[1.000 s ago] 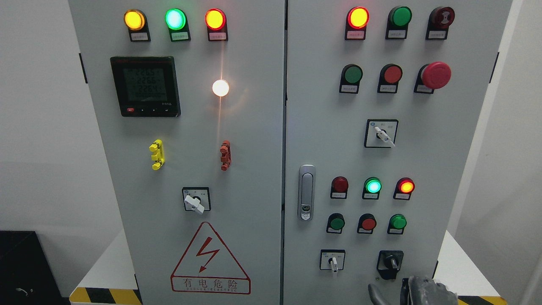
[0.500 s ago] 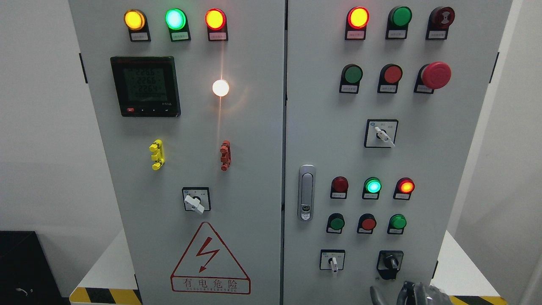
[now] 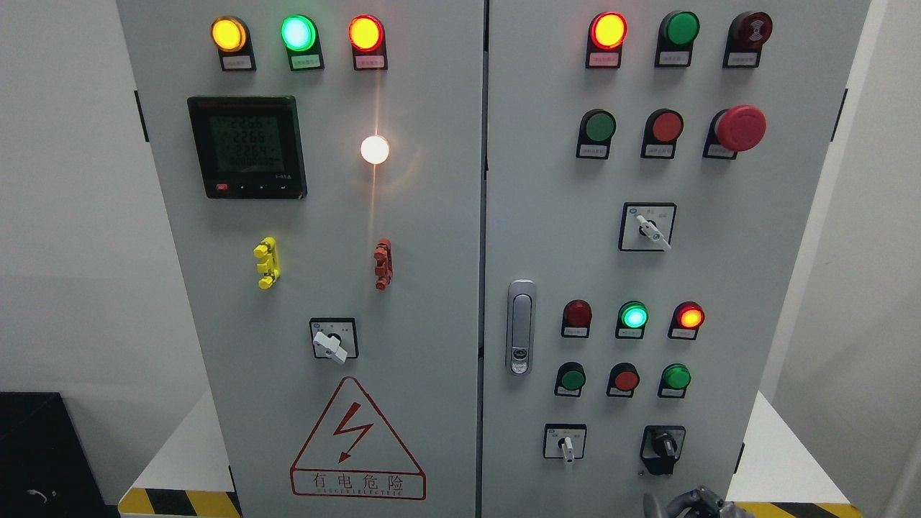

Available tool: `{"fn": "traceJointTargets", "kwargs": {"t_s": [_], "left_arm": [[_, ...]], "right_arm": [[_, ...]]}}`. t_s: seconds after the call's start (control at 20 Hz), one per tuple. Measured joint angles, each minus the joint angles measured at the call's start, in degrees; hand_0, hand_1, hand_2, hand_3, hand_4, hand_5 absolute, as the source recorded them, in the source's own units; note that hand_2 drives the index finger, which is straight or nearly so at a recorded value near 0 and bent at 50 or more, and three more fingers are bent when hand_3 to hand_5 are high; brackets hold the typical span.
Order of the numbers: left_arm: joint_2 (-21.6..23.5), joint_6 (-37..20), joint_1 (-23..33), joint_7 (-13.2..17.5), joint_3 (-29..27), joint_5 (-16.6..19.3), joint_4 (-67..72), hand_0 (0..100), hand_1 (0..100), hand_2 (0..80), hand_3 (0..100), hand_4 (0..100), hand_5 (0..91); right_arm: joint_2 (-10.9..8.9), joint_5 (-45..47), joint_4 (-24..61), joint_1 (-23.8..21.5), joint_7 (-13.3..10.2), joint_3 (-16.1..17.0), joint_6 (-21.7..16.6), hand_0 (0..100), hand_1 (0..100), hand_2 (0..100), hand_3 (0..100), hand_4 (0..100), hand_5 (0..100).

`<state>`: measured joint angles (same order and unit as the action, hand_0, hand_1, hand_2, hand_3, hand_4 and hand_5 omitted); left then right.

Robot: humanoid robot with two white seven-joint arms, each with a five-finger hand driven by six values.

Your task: Flip black knob to close circuit

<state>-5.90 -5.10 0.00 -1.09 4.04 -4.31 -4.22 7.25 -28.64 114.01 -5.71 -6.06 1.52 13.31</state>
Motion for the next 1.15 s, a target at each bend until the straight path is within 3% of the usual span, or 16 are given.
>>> {"fn": "traceJointTargets", "kwargs": {"t_s": [0.3,0.65,1.15], "left_arm": [[0.0,0.0,0.0,0.0,0.0,0.0,0.0,12,56,0.0,0,0,0.0],[0.0,0.0,0.0,0.0,0.0,0.0,0.0,12,56,0.0,0,0,0.0],[0.0,0.0,0.0,0.0,0.0,0.0,0.0,12,56,0.0,0,0,0.0]], "right_arm": [[-0.19,12.5,2.4,-4.3,-2.6,-0.6,-1.4,0,8,21,38,37,36],[-0.51,23.5,3.9,-9.5,-3.4,-1.1,-9.4,0,7,14,26,21,16],[-0.83,27.8,4.9,-12.9,-0.2,-1.3,-13.1,0,4,6,16,8,2]]}}
